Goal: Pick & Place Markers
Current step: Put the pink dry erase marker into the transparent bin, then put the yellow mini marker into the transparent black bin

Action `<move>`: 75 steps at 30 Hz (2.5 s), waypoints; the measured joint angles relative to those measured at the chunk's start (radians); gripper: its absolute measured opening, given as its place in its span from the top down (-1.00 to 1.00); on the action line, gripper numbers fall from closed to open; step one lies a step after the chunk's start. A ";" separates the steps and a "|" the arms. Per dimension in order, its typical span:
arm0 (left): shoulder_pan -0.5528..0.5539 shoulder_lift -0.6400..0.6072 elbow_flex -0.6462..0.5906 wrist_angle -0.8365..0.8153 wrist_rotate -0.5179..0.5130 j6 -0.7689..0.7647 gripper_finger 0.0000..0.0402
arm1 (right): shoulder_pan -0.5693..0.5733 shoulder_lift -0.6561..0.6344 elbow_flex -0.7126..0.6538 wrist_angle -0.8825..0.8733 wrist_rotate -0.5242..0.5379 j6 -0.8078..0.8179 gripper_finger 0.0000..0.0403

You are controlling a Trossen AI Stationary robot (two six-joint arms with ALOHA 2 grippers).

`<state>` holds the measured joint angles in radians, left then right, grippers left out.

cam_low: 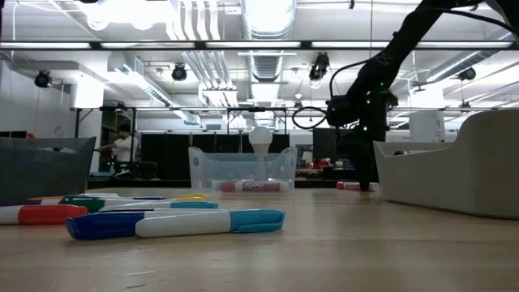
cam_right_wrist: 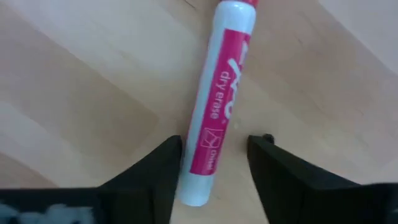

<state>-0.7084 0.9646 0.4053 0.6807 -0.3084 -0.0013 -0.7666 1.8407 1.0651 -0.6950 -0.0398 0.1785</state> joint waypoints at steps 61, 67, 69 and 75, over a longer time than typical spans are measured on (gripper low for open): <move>0.000 0.000 0.000 -0.001 0.000 -0.083 1.00 | 0.513 0.204 0.405 0.135 0.049 0.142 0.52; 0.000 0.000 0.000 0.006 -0.007 -0.082 1.00 | 0.517 0.205 0.405 0.177 0.086 0.133 0.37; 0.000 0.000 0.000 0.005 -0.007 -0.082 1.00 | 0.518 0.194 0.405 0.175 0.112 0.128 0.31; 0.000 0.000 0.000 0.007 -0.006 -0.088 1.00 | 0.518 0.147 0.426 0.180 0.119 0.099 0.15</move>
<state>-0.7082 0.9642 0.4049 0.6880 -0.3149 -0.0894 -0.2481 1.9878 1.4912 -0.5148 0.0792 0.2779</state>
